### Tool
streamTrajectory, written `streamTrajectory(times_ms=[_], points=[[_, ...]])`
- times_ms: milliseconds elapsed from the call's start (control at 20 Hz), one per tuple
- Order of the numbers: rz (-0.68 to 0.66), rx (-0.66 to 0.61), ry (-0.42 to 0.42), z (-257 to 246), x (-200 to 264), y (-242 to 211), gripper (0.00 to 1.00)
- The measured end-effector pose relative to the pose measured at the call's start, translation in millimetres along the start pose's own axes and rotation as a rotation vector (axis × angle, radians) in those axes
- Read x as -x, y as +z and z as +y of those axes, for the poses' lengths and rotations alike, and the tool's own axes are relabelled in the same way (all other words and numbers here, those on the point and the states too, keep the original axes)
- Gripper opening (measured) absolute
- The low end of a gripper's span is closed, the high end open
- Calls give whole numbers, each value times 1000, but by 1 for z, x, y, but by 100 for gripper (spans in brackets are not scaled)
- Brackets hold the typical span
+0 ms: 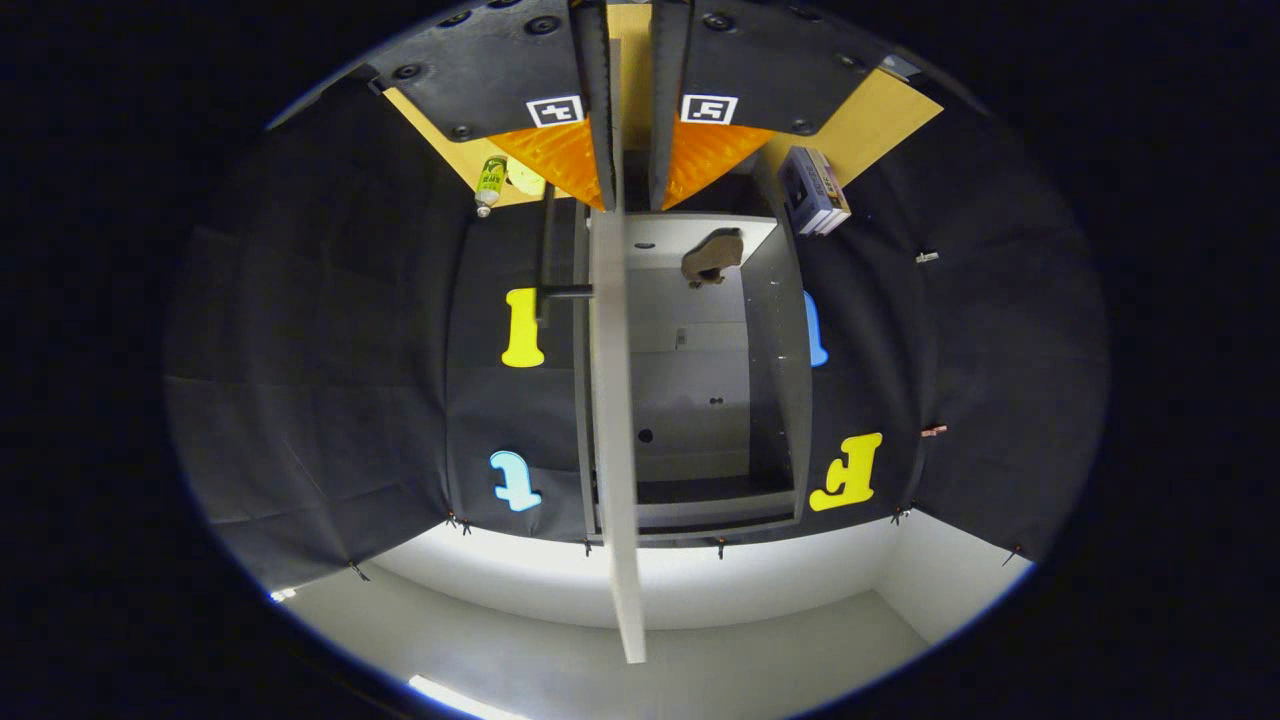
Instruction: Open the shoe cabinet door, grab the shoes and put them into the shoe cabinet, then close the shoe cabinet door.
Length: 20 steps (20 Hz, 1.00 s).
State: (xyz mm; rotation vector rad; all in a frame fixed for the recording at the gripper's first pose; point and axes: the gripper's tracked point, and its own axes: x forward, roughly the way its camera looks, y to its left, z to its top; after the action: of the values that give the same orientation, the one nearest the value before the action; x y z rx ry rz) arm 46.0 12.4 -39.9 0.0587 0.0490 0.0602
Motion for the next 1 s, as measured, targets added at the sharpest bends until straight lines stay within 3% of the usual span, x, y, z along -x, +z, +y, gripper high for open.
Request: streamTrajectory(times_ms=[550,1000], points=[[247,-14,99,27,16,-58,21],[612,-25,126,36,60,-129,21]])
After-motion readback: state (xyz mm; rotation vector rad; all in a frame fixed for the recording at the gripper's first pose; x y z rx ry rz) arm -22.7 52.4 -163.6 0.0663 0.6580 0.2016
